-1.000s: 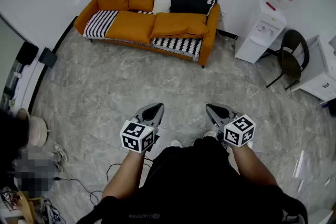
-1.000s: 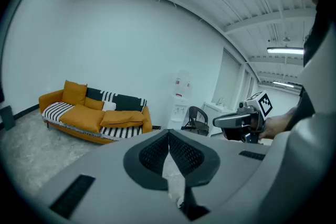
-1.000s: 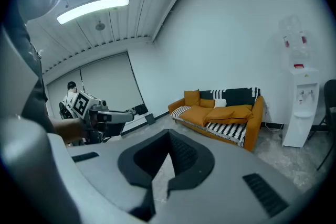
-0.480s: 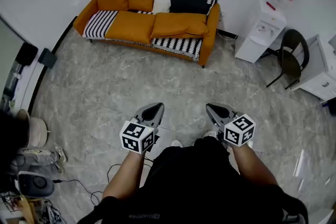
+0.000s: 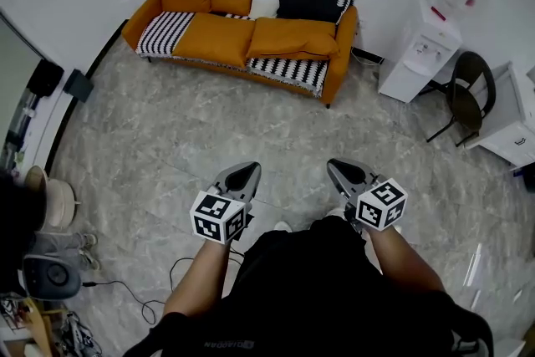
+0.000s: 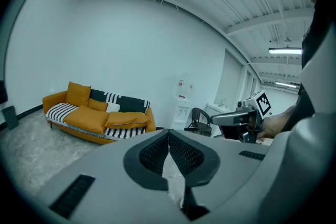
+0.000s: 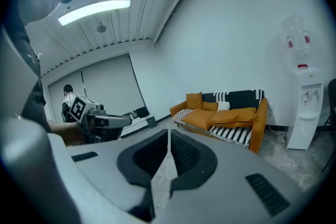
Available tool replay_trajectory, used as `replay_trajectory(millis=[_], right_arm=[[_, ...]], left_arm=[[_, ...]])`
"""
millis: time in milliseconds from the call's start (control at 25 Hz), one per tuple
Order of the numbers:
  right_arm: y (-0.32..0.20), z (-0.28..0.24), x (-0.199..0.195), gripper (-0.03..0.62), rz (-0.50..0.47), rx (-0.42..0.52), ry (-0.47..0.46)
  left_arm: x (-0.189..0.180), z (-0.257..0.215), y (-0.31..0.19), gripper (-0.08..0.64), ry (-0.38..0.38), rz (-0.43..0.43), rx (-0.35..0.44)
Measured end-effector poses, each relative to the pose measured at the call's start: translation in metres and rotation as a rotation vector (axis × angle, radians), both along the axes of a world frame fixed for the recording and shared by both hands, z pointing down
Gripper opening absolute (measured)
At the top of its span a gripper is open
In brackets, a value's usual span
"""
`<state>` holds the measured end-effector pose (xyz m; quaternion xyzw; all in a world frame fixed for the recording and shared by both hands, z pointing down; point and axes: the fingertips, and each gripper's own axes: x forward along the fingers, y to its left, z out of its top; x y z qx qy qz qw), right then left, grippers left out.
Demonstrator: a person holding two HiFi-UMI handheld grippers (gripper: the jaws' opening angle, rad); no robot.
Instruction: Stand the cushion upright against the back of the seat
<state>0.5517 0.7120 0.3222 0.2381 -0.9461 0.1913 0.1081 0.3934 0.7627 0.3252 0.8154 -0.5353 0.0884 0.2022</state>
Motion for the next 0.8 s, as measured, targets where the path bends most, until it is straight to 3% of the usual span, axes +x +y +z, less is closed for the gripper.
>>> replay_trajectory(millis=[280, 800], right_arm=[[0.006, 0.003, -0.024, 0.038, -0.064, 0.000, 0.037], [0.001, 0.020, -0.044, 0.037, -0.086, -0.058, 0.053]], left_arm=[[-0.023, 0.009, 0.014, 0.017, -0.005, -0.053, -0.021], [-0.043, 0.023, 0.022, 0.017, 0.017, -0.112, -0.058]])
